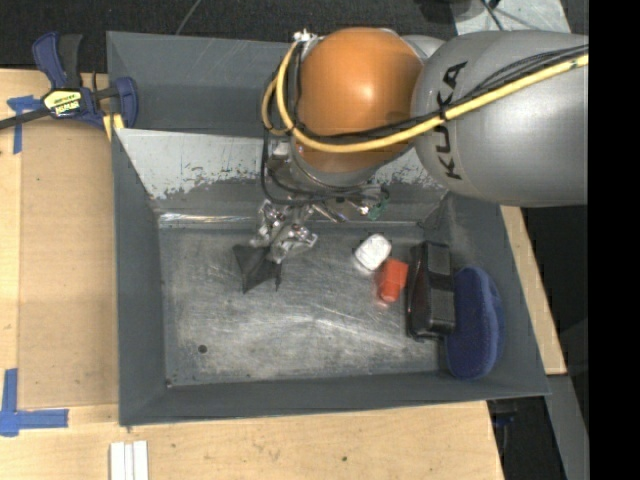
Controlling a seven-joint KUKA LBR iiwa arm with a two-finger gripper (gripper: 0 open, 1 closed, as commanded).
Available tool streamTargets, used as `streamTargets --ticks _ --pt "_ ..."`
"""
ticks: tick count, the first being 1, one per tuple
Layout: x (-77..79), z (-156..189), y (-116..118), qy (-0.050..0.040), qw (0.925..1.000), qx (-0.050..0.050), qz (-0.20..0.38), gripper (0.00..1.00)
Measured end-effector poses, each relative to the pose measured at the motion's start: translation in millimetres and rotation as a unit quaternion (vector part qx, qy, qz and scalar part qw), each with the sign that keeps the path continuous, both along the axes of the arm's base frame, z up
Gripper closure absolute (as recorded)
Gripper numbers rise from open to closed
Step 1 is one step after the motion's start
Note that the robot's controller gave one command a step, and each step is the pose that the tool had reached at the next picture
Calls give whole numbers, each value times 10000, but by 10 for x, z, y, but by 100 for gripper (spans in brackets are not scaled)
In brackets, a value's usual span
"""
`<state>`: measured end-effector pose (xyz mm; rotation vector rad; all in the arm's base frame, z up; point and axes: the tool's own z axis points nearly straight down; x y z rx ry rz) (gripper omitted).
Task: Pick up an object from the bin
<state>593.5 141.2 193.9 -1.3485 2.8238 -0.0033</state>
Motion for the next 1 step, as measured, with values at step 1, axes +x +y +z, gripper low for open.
streamTargets --ticks 1 --pt "-75 464 -127 16 10000 -6 46 100"
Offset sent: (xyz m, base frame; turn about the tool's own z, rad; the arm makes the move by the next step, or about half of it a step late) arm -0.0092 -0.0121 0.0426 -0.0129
